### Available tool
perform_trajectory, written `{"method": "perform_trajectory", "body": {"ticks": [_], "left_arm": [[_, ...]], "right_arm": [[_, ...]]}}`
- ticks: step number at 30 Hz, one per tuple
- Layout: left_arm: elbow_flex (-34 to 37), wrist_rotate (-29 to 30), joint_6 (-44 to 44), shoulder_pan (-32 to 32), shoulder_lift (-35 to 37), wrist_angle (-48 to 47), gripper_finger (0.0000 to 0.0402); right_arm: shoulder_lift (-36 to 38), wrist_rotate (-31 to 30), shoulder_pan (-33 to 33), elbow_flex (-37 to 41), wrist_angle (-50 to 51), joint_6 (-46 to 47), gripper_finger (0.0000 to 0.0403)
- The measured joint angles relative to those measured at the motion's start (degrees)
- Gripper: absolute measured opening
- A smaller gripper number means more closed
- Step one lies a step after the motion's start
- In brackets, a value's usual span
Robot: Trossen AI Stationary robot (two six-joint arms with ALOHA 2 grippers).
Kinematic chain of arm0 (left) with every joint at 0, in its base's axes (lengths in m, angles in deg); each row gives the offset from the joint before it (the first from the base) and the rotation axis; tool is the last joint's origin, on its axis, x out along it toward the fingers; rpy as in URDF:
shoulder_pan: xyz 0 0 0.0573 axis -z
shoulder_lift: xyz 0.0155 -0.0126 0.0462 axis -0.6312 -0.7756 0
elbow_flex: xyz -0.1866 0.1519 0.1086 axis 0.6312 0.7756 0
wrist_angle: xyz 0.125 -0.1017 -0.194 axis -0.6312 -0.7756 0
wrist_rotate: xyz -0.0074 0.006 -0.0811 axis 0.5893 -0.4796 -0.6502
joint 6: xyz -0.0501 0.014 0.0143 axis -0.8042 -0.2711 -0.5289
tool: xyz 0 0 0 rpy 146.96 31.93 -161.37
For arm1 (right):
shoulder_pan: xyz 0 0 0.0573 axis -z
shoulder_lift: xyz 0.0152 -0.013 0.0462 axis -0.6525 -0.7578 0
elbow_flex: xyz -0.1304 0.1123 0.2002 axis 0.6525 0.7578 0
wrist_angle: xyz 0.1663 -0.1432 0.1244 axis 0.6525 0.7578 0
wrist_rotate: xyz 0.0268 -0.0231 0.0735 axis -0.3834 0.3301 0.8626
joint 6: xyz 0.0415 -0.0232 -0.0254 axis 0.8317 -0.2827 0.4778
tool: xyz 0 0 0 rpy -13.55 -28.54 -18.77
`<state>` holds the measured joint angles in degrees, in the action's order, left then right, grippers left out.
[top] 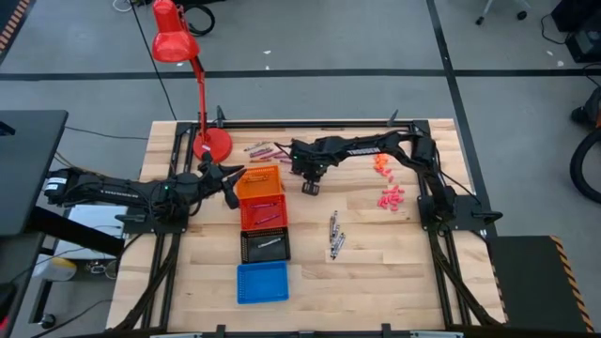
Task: Sort crayons
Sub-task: Put the red crayon into the red basket
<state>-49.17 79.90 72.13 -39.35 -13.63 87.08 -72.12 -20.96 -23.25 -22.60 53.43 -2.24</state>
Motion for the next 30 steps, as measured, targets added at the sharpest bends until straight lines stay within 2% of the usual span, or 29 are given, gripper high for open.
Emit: {"method": "perform_trajectory", "body": {"ticks": [10, 16, 30], "left_arm": [[0.0, 0.0, 0.0, 0.0, 0.0, -0.1, 0.0071], [0.0, 0.0, -0.5, 0.0, 0.0, -0.1, 0.0071], [0.0, 0.0, -0.5, 0.0, 0.0, -0.1, 0.0071]], "right_arm": [[5.0, -0.3, -0.1, -0.1, 2.2, -0.2, 0.0031], [8.1, -3.3, -1.4, -0.2, 0.2, -0.5, 0.0031], [9.1, 8.2, -7.4, -0.3, -8.8, -3.2, 0.0032]]}}
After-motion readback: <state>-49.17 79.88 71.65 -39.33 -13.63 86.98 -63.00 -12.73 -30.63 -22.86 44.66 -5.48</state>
